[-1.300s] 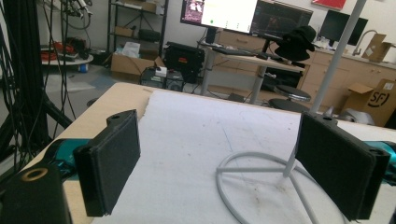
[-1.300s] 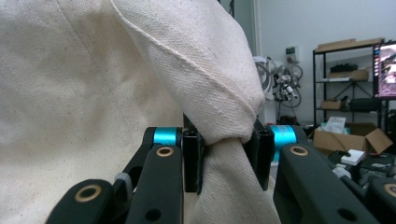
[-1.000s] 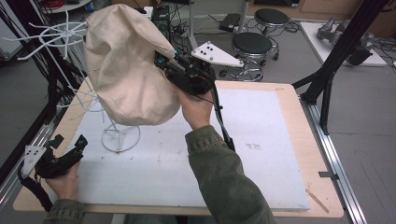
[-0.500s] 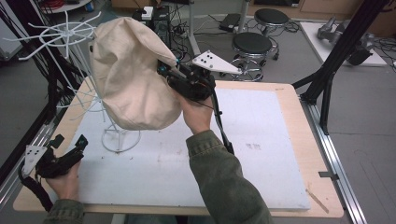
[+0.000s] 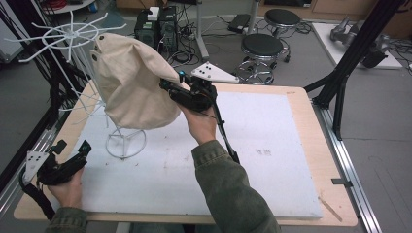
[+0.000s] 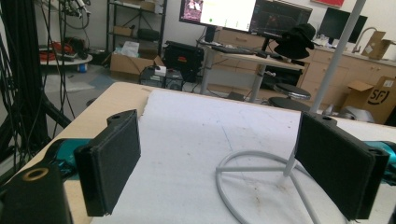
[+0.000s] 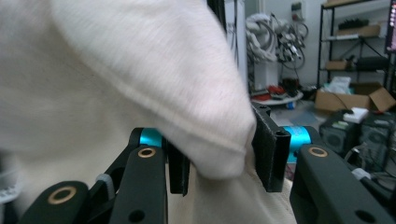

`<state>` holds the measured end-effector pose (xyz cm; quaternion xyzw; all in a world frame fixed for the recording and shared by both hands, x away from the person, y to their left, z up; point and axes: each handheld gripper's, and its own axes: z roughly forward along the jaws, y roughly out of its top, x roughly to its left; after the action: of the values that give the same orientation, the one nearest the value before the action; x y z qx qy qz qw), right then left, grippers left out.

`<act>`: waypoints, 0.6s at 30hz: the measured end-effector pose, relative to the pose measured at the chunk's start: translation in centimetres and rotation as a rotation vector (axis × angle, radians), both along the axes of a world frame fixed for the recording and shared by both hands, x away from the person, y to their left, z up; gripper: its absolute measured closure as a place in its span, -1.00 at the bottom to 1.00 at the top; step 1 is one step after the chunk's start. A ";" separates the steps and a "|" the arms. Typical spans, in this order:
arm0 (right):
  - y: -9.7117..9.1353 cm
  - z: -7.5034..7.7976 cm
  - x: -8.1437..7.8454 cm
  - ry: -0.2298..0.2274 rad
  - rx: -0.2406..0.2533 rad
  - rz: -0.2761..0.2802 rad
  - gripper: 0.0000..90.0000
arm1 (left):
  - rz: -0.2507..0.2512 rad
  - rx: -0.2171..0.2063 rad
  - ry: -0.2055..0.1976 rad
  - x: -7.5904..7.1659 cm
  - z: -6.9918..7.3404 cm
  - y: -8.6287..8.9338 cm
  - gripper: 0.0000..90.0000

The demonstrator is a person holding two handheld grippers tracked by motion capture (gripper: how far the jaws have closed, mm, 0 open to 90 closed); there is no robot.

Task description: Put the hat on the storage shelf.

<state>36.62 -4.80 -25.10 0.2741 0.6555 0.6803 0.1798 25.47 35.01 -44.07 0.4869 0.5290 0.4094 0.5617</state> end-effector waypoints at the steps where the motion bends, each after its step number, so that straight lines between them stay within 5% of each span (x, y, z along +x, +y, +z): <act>1: 0.1 -0.2 0.1 0.004 -0.002 0.004 0.38 | 0.000 0.000 0.000 0.0 0.0 0.0 -0.67; 4: 0.2 -0.5 0.3 0.019 0.000 0.014 0.39 | 0.000 0.002 0.000 0.0 0.0 0.0 -0.67; 10: -0.1 -0.6 0.2 0.021 -0.001 0.004 -0.16 | -0.001 -0.001 -0.003 0.0 0.0 0.0 -0.67; 18: -1.6 -0.6 -0.1 0.013 0.011 -0.009 -0.42 | -0.003 0.000 -0.004 0.0 0.0 -0.1 -0.67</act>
<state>36.53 -6.45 -25.67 0.2824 0.6518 0.6813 0.1770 25.47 34.88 -44.04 0.4871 0.5271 0.4094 0.5633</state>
